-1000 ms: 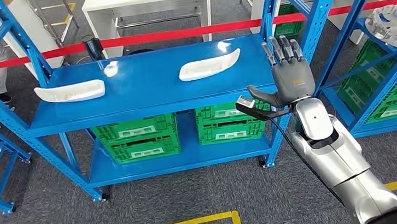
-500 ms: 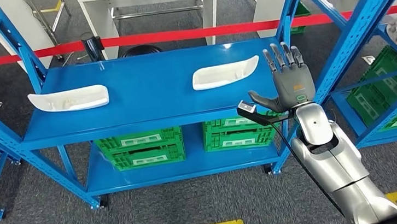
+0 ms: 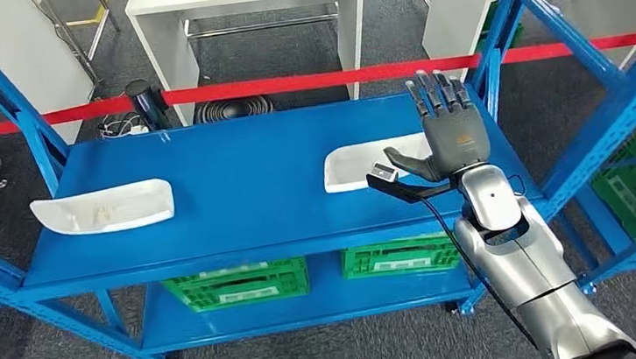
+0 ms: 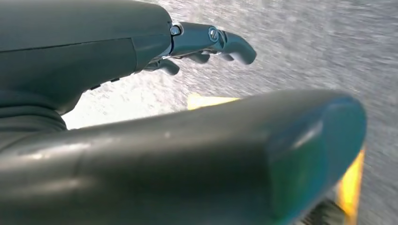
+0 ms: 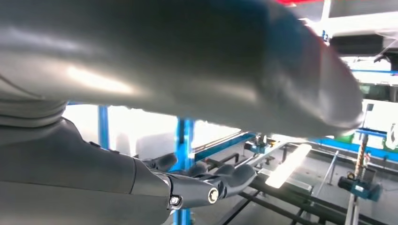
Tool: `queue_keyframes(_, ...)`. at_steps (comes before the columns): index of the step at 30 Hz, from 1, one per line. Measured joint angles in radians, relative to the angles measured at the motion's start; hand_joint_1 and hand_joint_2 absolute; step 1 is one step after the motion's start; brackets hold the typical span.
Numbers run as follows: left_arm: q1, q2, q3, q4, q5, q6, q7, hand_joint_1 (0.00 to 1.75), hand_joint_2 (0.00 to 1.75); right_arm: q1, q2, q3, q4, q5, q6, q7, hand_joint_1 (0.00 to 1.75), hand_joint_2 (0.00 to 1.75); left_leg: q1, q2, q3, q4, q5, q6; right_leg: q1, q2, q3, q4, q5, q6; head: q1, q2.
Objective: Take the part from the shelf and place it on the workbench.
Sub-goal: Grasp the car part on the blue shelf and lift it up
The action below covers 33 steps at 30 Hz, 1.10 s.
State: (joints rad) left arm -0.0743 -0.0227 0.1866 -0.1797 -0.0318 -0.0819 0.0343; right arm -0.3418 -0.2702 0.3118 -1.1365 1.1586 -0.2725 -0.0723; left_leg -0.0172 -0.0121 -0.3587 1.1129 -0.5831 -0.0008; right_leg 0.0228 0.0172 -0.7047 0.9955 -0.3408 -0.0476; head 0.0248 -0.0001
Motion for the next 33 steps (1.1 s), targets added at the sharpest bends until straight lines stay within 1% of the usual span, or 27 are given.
queue_keyframes(1,-0.003,0.0,0.0,0.0,0.0,0.0,0.0,0.0,0.0,-0.004,0.008,0.003,0.002,-0.002,0.001,-0.003,0.0,0.0,0.002,0.002,-0.058,0.078,-0.001,-0.006,-0.003,0.0,0.019,-0.001,-0.017,-0.005,-0.001,0.0)
queue_keyframes(2,-0.003,-0.002,0.0,0.0,0.0,0.0,0.0,0.0,0.0,-0.006,0.015,0.007,0.006,-0.005,0.002,-0.005,0.0,0.0,0.004,0.004,-0.114,0.132,-0.029,-0.011,-0.004,-0.001,0.04,-0.001,-0.037,-0.008,-0.002,0.0)
queue_keyframes(3,0.0,-0.001,0.0,0.0,0.0,0.0,0.0,0.0,0.0,-0.006,0.024,0.011,0.01,-0.008,0.003,-0.007,0.0,0.0,0.006,0.005,-0.161,0.159,-0.079,-0.015,-0.005,0.0,0.062,-0.001,-0.057,-0.009,-0.001,0.0)
queue_keyframes(4,0.004,-0.001,0.0,0.001,-0.001,0.0,0.0,0.0,0.0,-0.007,0.032,0.016,0.014,-0.012,0.004,-0.009,0.0,0.0,0.007,0.005,-0.202,0.164,-0.136,-0.017,-0.007,0.002,0.086,-0.001,-0.077,-0.01,-0.001,0.0)
queue_keyframes(5,0.008,0.0,0.0,0.001,-0.002,0.0,0.0,0.0,0.0,-0.007,0.041,0.021,0.017,-0.016,0.005,-0.01,0.0,0.0,0.008,0.005,-0.235,0.151,-0.181,-0.018,-0.008,0.003,0.113,-0.001,-0.098,-0.009,-0.001,0.0)
queue_keyframes(6,0.012,0.0,0.0,0.002,-0.003,0.0,0.0,0.0,0.0,-0.008,0.05,0.027,0.021,-0.022,0.006,-0.013,0.0,0.0,0.008,0.005,-0.261,0.122,-0.196,-0.017,-0.009,0.004,0.139,-0.002,-0.118,-0.008,-0.001,0.0)
queue_keyframes(7,0.015,0.0,0.0,0.003,-0.004,0.0,-0.002,0.0,0.0,-0.008,0.058,0.033,0.025,-0.029,0.007,-0.016,0.0,0.0,0.007,0.005,-0.282,0.077,-0.166,-0.014,-0.009,0.005,0.166,-0.002,-0.138,-0.008,-0.001,0.0)
queue_keyframes(8,0.019,0.001,0.0,0.005,-0.005,0.0,-0.004,0.0,0.0,-0.008,0.068,0.04,0.03,-0.036,0.008,-0.02,0.0,0.0,0.005,0.004,-0.298,0.019,-0.075,-0.008,-0.008,0.005,0.187,-0.001,-0.157,-0.007,-0.001,0.0)
queue_keyframes(9,0.022,0.001,0.0,0.007,-0.005,0.001,-0.005,0.0,0.0,-0.007,0.078,0.048,0.036,-0.043,0.01,-0.024,0.0,0.0,0.002,0.002,-0.311,-0.036,0.035,-0.003,-0.007,0.008,0.205,0.003,-0.175,-0.005,-0.002,0.0)
queue_keyframes(10,0.025,0.002,0.0,0.009,-0.005,0.002,-0.007,0.0,0.0,-0.006,0.088,0.058,0.041,-0.051,0.013,-0.029,0.0,0.0,0.0,0.0,-0.317,-0.076,0.133,0.002,-0.006,0.011,0.217,0.007,-0.193,-0.001,-0.002,0.0)
queue_keyframes(11,0.027,0.003,0.0,0.011,-0.005,0.004,-0.008,0.0,0.0,-0.006,0.098,0.067,0.046,-0.058,0.016,-0.035,0.0,0.0,-0.002,-0.003,-0.321,-0.096,0.197,0.005,-0.006,0.014,0.223,0.01,-0.209,0.005,-0.002,0.0)
queue_keyframes(12,0.025,0.003,0.0,0.011,-0.004,0.006,-0.009,0.0,0.0,-0.007,0.108,0.074,0.048,-0.065,0.019,-0.041,0.0,0.0,-0.003,-0.004,-0.32,-0.1,0.21,0.007,-0.005,0.017,0.23,0.011,-0.223,0.012,-0.002,0.0)
queue_keyframes(14,0.016,0.001,0.001,0.009,-0.004,0.01,-0.01,0.0,0.0,-0.015,0.122,0.083,0.046,-0.081,0.023,-0.054,0.0,0.0,0.003,-0.003,-0.307,-0.101,0.196,0.014,-0.005,0.015,0.236,0.014,-0.245,0.024,-0.002,0.0)
queue_keyframes(15,0.012,0.001,0.001,0.008,-0.004,0.011,-0.01,0.0,0.0,-0.02,0.126,0.088,0.045,-0.087,0.025,-0.06,0.0,0.0,0.006,-0.003,-0.299,-0.106,0.191,0.019,-0.005,0.009,0.231,0.033,-0.257,0.031,0.0,0.0)
queue_keyframes(16,0.009,0.0,0.001,0.007,-0.004,0.012,-0.01,0.0,0.0,-0.024,0.13,0.095,0.044,-0.095,0.03,-0.064,0.0,0.0,0.01,-0.003,-0.288,-0.109,0.183,0.022,-0.007,0.004,0.206,0.081,-0.277,0.038,0.002,0.0)
queue_keyframes(17,0.006,0.0,0.001,0.006,-0.004,0.013,-0.01,0.0,0.0,-0.025,0.134,0.104,0.044,-0.103,0.035,-0.066,0.0,0.0,0.012,-0.003,-0.278,-0.111,0.174,0.025,-0.012,-0.002,0.166,0.149,-0.301,0.046,0.004,0.0)
queue_keyframes(18,0.006,0.001,0.001,0.006,-0.005,0.014,-0.01,0.0,0.0,-0.024,0.137,0.113,0.043,-0.108,0.041,-0.066,0.0,0.0,0.013,-0.003,-0.27,-0.111,0.165,0.026,-0.017,-0.003,0.116,0.222,-0.32,0.052,0.004,0.0)
queue_keyframes(19,0.006,0.001,0.001,0.007,-0.005,0.014,-0.009,0.0,0.0,-0.022,0.139,0.121,0.042,-0.113,0.047,-0.065,0.0,0.0,0.015,-0.003,-0.26,-0.11,0.154,0.025,-0.024,-0.004,0.067,0.283,-0.328,0.058,0.004,0.0)
queue_keyframes(20,0.008,0.001,0.001,0.007,-0.006,0.014,-0.008,0.0,0.0,-0.018,0.14,0.127,0.04,-0.118,0.05,-0.063,0.0,0.0,0.016,-0.003,-0.25,-0.108,0.144,0.023,-0.028,-0.005,0.037,0.304,-0.311,0.062,0.004,0.0)
queue_keyframes(21,0.009,0.001,0.001,0.007,-0.007,0.014,-0.007,0.0,0.0,-0.016,0.141,0.132,0.037,-0.122,0.052,-0.06,0.0,0.0,0.017,-0.004,-0.239,-0.107,0.133,0.02,-0.032,-0.007,0.026,0.284,-0.271,0.065,0.004,0.0)
queue_keyframes(22,0.011,0.001,0.001,0.007,-0.009,0.014,-0.006,0.0,0.0,-0.015,0.141,0.135,0.034,-0.127,0.053,-0.056,0.0,0.0,0.019,-0.004,-0.226,-0.105,0.121,0.016,-0.034,-0.009,0.033,0.226,-0.213,0.067,0.005,0.0)
queue_keyframes(23,0.012,0.0,0.001,0.007,-0.01,0.014,-0.005,0.0,0.0,-0.013,0.141,0.137,0.031,-0.13,0.054,-0.052,0.0,0.0,0.021,-0.005,-0.216,-0.103,0.11,0.012,-0.035,-0.012,0.05,0.16,-0.162,0.067,0.005,0.0)
queue_keyframes(24,0.012,0.0,0.001,0.007,-0.012,0.014,-0.003,0.0,0.0,-0.011,0.14,0.139,0.029,-0.134,0.054,-0.048,0.0,0.0,0.021,-0.006,-0.207,-0.101,0.101,0.005,-0.033,-0.014,0.069,0.101,-0.127,0.065,0.004,0.0)
queue_keyframes(25,0.011,0.001,0.001,0.007,-0.013,0.014,-0.001,0.0,0.0,-0.01,0.14,0.142,0.027,-0.137,0.055,-0.045,0.0,0.0,0.02,-0.007,-0.203,-0.099,0.094,0.0,-0.033,-0.015,0.084,0.059,-0.112,0.059,0.004,0.0)
queue_keyframes(27,0.01,0.002,0.001,0.007,-0.018,0.015,0.003,0.0,0.0,-0.007,0.139,0.146,0.023,-0.142,0.056,-0.04,0.0,0.0,0.017,-0.006,-0.199,-0.098,0.088,-0.006,-0.03,-0.012,0.096,0.033,-0.119,0.049,0.004,0.0)
queue_keyframes(28,0.01,0.003,0.001,0.008,-0.02,0.015,0.004,0.0,0.0,-0.006,0.139,0.148,0.021,-0.144,0.056,-0.039,0.0,0.0,0.016,-0.005,-0.198,-0.1,0.087,-0.006,-0.031,-0.01,0.098,0.029,-0.122,0.044,0.004,0.0)
queue_keyframes(33,0.008,0.002,0.001,0.008,-0.021,0.014,0.005,0.0,0.0,-0.006,0.139,0.155,0.019,-0.156,0.057,-0.04,0.0,0.0,0.016,0.0,-0.187,-0.114,0.086,-0.007,-0.029,-0.006,0.099,0.029,-0.129,0.034,0.005,0.0)
